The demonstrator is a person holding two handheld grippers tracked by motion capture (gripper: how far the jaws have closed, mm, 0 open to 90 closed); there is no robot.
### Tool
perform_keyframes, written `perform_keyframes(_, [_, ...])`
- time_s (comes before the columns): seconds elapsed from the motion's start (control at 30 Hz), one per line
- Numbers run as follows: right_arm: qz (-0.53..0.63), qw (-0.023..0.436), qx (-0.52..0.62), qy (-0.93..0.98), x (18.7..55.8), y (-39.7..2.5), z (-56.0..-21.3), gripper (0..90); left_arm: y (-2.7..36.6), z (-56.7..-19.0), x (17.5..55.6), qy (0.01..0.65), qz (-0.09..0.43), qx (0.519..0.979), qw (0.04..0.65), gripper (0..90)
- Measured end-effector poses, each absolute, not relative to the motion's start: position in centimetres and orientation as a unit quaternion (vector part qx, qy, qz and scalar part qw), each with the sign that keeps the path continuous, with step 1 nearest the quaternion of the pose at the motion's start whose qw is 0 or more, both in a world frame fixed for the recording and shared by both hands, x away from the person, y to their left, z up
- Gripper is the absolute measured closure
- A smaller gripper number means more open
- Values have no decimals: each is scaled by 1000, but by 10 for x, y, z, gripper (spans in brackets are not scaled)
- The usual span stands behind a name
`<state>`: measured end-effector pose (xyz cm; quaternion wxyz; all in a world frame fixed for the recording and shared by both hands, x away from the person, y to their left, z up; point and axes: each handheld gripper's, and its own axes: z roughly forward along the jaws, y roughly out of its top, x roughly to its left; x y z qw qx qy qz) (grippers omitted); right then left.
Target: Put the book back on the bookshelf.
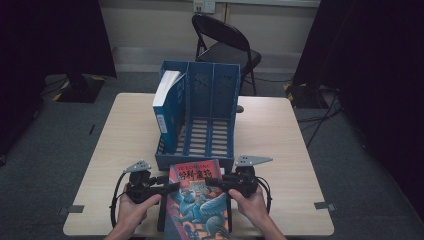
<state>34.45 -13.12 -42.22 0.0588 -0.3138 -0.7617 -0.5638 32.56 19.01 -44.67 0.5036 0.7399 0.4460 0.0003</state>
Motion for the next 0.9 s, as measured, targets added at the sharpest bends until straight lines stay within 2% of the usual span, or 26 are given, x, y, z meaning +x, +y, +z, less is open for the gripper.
perform_keyframes(0.1, [-570,61,-313,-757,343,-132,-420,803,192,-447,326,444,-8,735,513,382])
perform_keyframes(0.2, [-574,58,-311,-755,340,-131,-417,807,192,-450,329,443,-41,726,525,376])
perform_keyframes(0.4, [-575,57,-312,-754,340,-131,-417,817,192,-447,328,443,-39,728,521,381])
perform_keyframes(0.9, [-579,59,-321,-747,341,-136,-418,841,194,-437,327,436,-64,716,542,458])
